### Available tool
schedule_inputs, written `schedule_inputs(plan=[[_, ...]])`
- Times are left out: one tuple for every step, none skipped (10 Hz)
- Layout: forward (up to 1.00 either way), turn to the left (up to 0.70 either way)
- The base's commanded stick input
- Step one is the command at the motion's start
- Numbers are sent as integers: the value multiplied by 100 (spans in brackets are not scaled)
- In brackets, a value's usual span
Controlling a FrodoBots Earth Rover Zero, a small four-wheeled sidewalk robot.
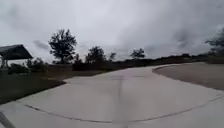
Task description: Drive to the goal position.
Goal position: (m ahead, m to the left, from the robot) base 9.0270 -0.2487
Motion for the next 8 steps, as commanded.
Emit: schedule_inputs(plan=[[85, 0], [85, 0], [85, 0], [85, 0], [85, 0], [85, 0], [85, -13], [85, -32]])
